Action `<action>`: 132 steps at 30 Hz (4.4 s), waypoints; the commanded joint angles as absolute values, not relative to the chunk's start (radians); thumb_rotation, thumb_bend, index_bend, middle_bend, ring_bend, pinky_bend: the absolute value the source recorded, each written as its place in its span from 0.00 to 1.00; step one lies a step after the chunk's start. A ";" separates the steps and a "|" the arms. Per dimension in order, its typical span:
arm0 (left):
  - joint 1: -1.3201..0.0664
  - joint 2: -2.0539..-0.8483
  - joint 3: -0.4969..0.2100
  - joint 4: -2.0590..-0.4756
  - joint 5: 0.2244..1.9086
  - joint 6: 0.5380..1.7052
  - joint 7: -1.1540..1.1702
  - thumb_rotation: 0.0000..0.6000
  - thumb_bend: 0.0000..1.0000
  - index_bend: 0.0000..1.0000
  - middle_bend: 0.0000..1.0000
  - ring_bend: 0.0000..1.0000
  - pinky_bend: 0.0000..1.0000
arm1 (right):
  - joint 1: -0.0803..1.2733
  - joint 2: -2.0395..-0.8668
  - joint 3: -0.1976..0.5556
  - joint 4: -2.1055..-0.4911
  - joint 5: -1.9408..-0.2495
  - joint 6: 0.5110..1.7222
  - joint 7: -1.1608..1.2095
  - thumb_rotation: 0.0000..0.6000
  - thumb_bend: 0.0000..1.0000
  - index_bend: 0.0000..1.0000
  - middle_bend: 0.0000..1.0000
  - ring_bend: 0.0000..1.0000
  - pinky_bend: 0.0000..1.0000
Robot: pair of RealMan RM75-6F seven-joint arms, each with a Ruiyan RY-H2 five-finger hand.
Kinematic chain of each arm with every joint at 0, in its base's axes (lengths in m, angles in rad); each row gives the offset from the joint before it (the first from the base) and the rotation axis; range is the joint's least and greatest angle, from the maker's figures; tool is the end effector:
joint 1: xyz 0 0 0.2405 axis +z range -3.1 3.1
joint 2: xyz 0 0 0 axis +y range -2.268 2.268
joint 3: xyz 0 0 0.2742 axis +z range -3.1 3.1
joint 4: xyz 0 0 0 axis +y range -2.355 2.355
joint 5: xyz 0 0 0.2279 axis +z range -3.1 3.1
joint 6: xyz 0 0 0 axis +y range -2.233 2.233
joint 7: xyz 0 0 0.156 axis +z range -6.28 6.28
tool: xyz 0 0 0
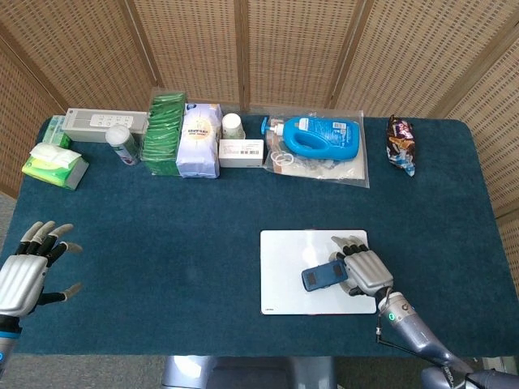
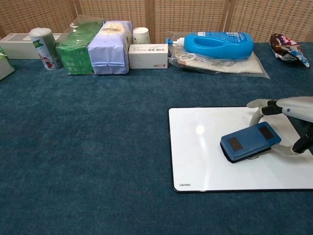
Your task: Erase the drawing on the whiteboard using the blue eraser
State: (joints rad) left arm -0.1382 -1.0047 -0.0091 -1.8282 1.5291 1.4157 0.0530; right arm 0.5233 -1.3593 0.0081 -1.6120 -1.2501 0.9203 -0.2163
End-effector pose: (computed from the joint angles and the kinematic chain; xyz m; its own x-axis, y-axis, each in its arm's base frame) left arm -0.2888 0.1979 0.1506 0.3618 0.0986 0.9270 0.9306 -0.0975 -0.3528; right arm -0.2526 -0.2848 -0.0121 0.4409 -0.4645 0.7680 -0.8942 -0.3016 0.3309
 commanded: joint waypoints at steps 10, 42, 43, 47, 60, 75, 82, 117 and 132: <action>-0.131 -1.000 -0.007 -1.820 1.528 1.423 0.037 1.00 0.17 0.36 0.16 0.09 0.00 | 0.537 -1.404 -0.008 -1.614 -1.225 0.889 -0.262 1.00 0.37 0.60 0.00 0.00 0.00; -0.135 -1.002 -0.009 -1.834 1.533 1.422 0.059 1.00 0.17 0.36 0.16 0.09 0.00 | 0.544 -1.334 0.025 -1.602 -1.195 0.892 -0.251 1.00 0.37 0.54 0.00 0.00 0.00; -0.135 -1.002 -0.009 -1.834 1.534 1.423 0.059 1.00 0.17 0.36 0.16 0.09 0.00 | 0.545 -1.335 0.023 -1.602 -1.194 0.890 -0.252 1.00 0.37 0.53 0.00 0.00 0.00; -0.134 -1.001 -0.009 -1.835 1.537 1.426 0.058 1.00 0.17 0.36 0.16 0.09 0.00 | 0.550 -1.334 0.018 -1.608 -1.179 0.876 -0.266 1.00 0.38 0.39 0.00 0.00 0.00; -0.131 -1.000 -0.008 -1.831 1.541 1.431 0.051 1.00 0.17 0.36 0.16 0.09 0.00 | 0.564 -1.328 0.013 -1.631 -1.135 0.862 -0.308 1.00 0.38 0.07 0.00 0.00 0.00; -0.136 -1.005 -0.009 -1.823 1.540 1.423 0.046 1.00 0.17 0.36 0.16 0.09 0.00 | 0.558 -1.333 0.007 -1.653 -1.113 0.893 -0.337 1.00 0.39 0.26 0.00 0.00 0.00; -0.135 -1.006 -0.009 -1.819 1.537 1.423 0.042 1.00 0.17 0.36 0.16 0.09 0.00 | 0.561 -1.341 0.010 -1.649 -1.108 0.896 -0.339 1.00 0.39 0.29 0.00 0.00 0.00; -0.127 -0.999 -0.006 -1.820 1.537 1.434 0.042 1.00 0.17 0.37 0.16 0.09 0.00 | 0.578 -1.389 0.039 -1.576 -1.139 0.871 -0.231 1.00 0.38 0.58 0.01 0.00 0.00; -0.129 -0.999 -0.004 -1.826 1.548 1.433 0.044 1.00 0.17 0.37 0.16 0.09 0.00 | 0.533 -1.344 0.015 -1.572 -1.143 0.915 -0.231 1.00 0.38 0.59 0.01 0.00 0.00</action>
